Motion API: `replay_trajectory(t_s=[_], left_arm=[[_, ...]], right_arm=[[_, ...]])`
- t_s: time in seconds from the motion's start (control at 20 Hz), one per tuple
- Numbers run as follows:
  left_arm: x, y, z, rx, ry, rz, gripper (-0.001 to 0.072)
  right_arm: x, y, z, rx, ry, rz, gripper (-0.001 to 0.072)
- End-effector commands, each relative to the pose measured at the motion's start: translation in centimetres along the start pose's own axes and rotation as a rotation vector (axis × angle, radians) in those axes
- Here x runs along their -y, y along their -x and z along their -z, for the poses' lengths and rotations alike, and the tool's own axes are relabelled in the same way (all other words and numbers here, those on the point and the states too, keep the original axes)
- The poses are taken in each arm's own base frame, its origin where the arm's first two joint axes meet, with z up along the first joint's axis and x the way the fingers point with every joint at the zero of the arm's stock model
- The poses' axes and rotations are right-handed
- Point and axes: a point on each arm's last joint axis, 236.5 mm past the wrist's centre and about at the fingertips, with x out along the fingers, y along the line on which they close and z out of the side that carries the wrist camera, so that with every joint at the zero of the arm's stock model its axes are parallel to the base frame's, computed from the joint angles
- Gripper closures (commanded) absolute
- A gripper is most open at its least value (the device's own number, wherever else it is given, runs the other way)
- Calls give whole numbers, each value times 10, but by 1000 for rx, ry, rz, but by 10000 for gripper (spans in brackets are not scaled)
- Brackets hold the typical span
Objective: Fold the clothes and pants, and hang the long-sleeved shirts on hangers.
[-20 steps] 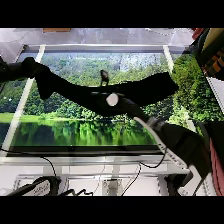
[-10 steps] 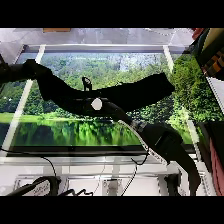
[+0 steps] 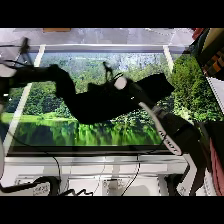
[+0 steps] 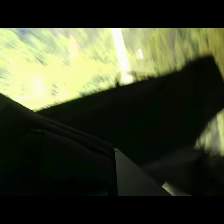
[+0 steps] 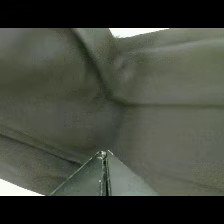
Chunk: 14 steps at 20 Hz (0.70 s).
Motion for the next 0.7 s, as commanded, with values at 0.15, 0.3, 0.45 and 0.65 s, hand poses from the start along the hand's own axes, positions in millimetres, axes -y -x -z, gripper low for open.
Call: replay_trajectory(t_s=[0.15,0.3,0.45,0.65], left_arm=[[57,-148,99,-169,-73,66,701],[72,-177,147,-270,-84,89,575],[74,-177,149,-276,-84,93,9],[40,-143,92,-164,-46,48,15]], right_arm=[[33,111,-57,92,139,69,692],[42,133,-71,136,149,96,692],[52,137,-74,142,150,121,692],[60,138,-75,142,169,157,692]])
